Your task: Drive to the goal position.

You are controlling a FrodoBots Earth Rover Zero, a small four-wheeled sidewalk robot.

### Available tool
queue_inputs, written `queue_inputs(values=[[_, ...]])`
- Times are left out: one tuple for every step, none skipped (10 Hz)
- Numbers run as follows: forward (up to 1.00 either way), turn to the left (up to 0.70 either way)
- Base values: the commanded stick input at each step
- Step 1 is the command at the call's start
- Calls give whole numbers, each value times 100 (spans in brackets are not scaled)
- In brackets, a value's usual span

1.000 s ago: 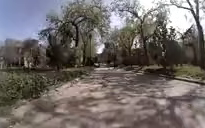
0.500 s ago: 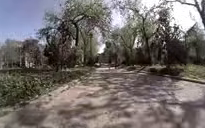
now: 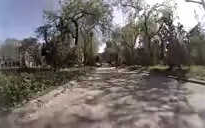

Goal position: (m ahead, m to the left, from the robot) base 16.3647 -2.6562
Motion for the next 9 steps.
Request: queue_inputs(values=[[70, 0], [70, 0], [70, 0], [70, 0], [70, 0], [70, 0], [70, 0], [70, 0], [70, 0]])
